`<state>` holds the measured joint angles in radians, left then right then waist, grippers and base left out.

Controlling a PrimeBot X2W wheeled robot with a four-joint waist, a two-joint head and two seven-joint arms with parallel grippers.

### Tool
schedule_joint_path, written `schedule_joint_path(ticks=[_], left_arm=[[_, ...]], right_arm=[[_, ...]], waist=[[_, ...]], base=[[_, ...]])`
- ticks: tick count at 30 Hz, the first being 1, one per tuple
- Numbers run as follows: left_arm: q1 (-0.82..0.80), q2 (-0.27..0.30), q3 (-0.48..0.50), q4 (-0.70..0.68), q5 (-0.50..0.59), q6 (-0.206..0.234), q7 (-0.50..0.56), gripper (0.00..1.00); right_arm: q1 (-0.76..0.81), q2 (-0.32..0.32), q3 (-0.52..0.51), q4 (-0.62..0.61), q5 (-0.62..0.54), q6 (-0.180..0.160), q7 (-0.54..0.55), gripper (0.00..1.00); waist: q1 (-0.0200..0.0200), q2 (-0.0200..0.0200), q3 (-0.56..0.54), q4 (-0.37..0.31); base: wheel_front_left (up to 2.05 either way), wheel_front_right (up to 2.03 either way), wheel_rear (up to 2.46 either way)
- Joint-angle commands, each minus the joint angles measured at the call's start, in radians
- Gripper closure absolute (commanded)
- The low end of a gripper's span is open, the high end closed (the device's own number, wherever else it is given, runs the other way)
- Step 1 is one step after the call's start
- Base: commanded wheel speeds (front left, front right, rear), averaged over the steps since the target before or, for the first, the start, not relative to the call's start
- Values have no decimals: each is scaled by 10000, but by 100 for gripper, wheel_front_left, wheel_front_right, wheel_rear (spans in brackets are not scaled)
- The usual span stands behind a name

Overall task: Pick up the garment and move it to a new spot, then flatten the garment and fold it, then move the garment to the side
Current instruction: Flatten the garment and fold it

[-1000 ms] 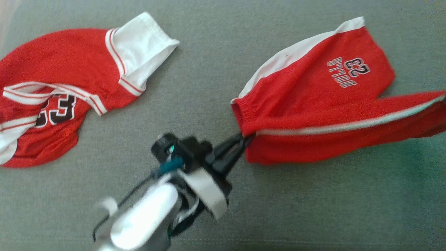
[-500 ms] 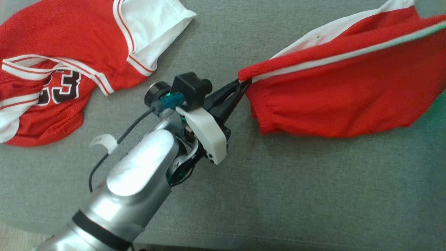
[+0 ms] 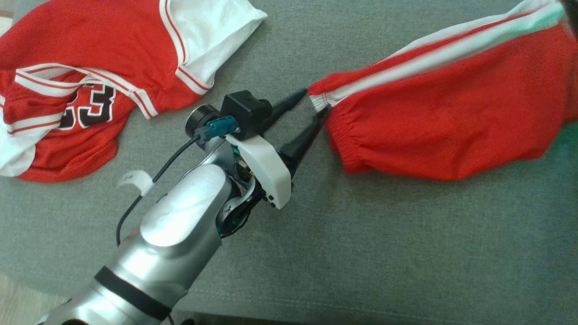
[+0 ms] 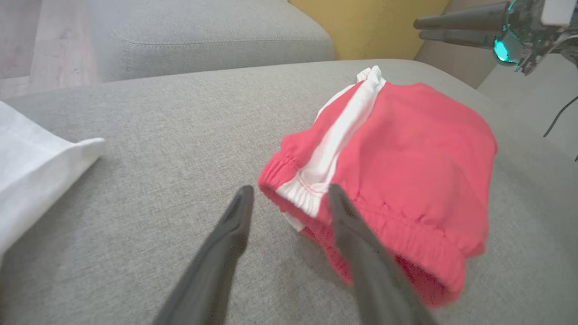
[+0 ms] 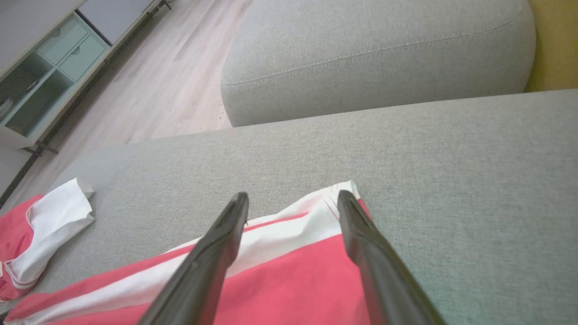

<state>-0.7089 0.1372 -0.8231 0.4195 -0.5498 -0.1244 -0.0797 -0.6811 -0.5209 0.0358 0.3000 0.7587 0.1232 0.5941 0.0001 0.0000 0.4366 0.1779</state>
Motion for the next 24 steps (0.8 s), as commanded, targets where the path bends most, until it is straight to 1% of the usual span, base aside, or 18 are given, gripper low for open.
schedule_joint_path(ticks=[1, 4, 6, 10, 13, 15, 17, 20, 24], left_arm=[[-343, 142, 366, -202, -47, -3, -196, 0], [-185, 184, 443, -58, 31, 232, -532, 0], [-15, 218, 570, -31, 104, 524, -892, 0], [598, 268, 900, -106, 258, 1350, -1459, 0], [1251, 274, 1259, -337, 423, 2122, -1712, 0], [1694, 233, 1493, -717, 695, 2543, -1796, 0], [2210, 50, 2049, -1640, 1093, 2886, -1812, 0], [3199, -204, 2778, -2796, 1745, 3052, -1816, 0], [4279, -558, 3418, -3481, 2405, 3101, -1818, 0]], right_arm=[[-58, -354, 138, -324, 197, 75, -164, 0], [310, -446, 415, -467, 497, 75, -471, 0], [644, -464, 582, -645, 645, 75, -694, 0], [1416, -516, 993, -999, 566, 75, -1298, 0], [1848, -522, 1119, -910, 328, 75, -1718, 0], [1984, -581, 1116, -655, 20, 75, -2016, 0], [1949, -573, 965, -210, -345, 75, -2358, 0], [1649, -522, 903, 652, -1036, 75, -2775, 0], [1231, -415, 803, 1999, -1691, 75, -3168, 0]], waist=[[-1, 0, -91, -57], [-1, 0, -268, -167], [-1, 0, -412, -248], [-1, 0, -779, -339], [-1, 0, -1005, -304], [-1, 0, -1113, -180], [-1, 0, -1172, -17], [-1, 0, -1193, 237], [-1, 0, -1184, 701]], base=[[0, 0, 0], [0, 0, 0], [0, 0, 0], [0, 0, 0], [0, 0, 0], [0, 0, 0], [0, 0, 0], [0, 0, 0], [0, 0, 0]])
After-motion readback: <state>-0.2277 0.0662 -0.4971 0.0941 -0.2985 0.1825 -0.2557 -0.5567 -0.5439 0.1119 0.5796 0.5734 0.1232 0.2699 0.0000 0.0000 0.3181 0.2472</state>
